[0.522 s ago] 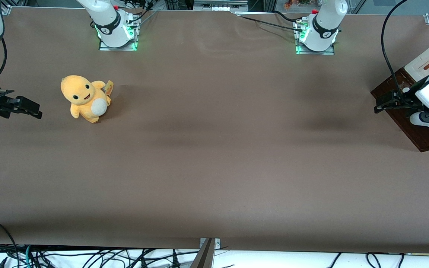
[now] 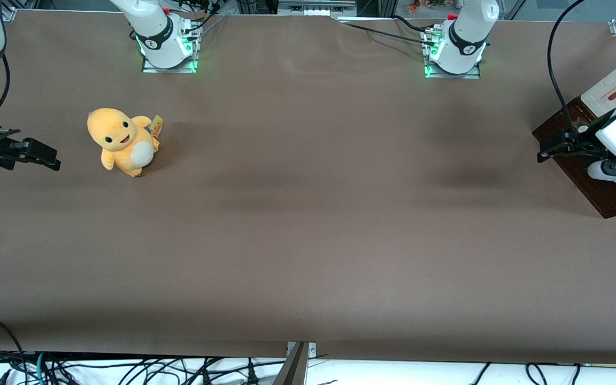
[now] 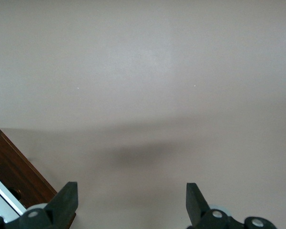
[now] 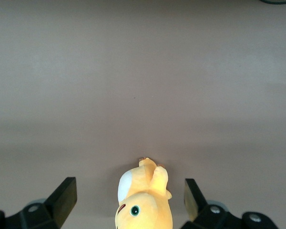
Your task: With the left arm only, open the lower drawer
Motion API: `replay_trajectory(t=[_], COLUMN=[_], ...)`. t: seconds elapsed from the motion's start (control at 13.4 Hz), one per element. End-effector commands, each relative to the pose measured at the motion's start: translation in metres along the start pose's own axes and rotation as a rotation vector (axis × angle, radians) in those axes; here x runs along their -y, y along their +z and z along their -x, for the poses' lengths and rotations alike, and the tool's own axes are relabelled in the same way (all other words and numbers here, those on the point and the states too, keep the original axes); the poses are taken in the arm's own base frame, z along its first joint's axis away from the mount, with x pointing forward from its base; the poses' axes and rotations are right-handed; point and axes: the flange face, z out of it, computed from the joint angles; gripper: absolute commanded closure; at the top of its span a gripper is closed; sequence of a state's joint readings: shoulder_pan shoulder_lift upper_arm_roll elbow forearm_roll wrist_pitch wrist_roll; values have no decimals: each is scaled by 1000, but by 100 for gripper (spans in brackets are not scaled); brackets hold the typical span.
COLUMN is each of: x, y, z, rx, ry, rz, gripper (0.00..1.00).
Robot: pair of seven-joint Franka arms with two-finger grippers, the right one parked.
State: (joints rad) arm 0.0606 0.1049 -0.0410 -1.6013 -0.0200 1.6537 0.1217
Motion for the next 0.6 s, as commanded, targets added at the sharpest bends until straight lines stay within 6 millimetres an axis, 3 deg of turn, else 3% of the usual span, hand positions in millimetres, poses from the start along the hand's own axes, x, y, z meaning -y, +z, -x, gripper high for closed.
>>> replay_trajectory(t=[0.0,0.52], x=[0,0], y=[-3,-1], z=[7,8], rx=[-2,12], ry=[21,21], rz=[-23,-21], gripper=[0,0])
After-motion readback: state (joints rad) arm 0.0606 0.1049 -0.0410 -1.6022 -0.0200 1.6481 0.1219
